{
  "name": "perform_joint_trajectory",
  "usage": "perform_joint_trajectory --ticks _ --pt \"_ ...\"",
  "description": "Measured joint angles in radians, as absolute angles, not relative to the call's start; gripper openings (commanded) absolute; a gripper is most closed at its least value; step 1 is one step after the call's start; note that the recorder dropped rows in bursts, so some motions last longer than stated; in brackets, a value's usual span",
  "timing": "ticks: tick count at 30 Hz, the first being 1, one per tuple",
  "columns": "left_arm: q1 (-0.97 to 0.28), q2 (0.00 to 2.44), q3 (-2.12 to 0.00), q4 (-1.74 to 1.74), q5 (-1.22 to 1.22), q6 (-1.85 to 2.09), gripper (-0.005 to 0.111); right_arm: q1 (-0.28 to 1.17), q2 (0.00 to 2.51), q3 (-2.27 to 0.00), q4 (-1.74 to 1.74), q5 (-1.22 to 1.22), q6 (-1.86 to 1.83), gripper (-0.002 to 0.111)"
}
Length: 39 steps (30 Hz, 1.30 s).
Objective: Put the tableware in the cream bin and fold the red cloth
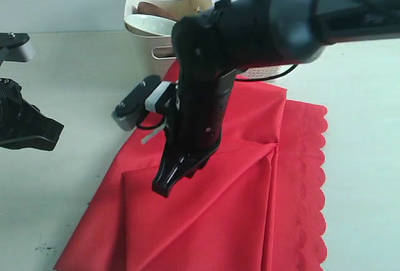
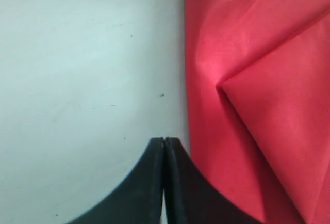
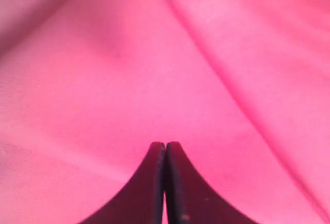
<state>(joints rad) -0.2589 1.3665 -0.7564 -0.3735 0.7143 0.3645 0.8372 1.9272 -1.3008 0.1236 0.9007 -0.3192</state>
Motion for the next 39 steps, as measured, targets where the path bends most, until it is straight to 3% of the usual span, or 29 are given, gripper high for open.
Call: perform_joint_trajectory --ticks 4,15,19,27,30,35,39 --pt "-0.259 1.366 -0.756 -0.373 0.714 0.364 0.002 0.837 1.824 -1.273 0.141 0.828 -0.333 0.006" --pt "-0.154 1.331 -0.756 -0.158 0.746 0.081 0.002 0.859 1.994 -1.384 0.212 0.714 -0.183 0.066" --pt "-0.133 1.266 -0.756 -0.146 0.768 0.064 0.002 0.911 2.078 -1.463 0.212 0.733 -0.194 0.076" --pt "-0.132 1.144 -0.756 -0.115 0.781 0.076 0.002 0.944 2.206 -1.528 0.049 0.774 -0.092 0.074" --pt "-0.132 1.135 -0.756 -0.109 0.782 0.078 0.002 0.944 2.210 -1.528 0.000 0.776 -0.055 0.055" --pt "-0.132 1.135 -0.756 -0.093 0.782 0.078 0.002 0.944 2.211 -1.532 -0.006 0.806 -0.037 0.003" --pt "-0.132 1.135 -0.756 -0.086 0.782 0.078 0.002 0.944 2.184 -1.530 -0.018 0.859 0.000 0.000"
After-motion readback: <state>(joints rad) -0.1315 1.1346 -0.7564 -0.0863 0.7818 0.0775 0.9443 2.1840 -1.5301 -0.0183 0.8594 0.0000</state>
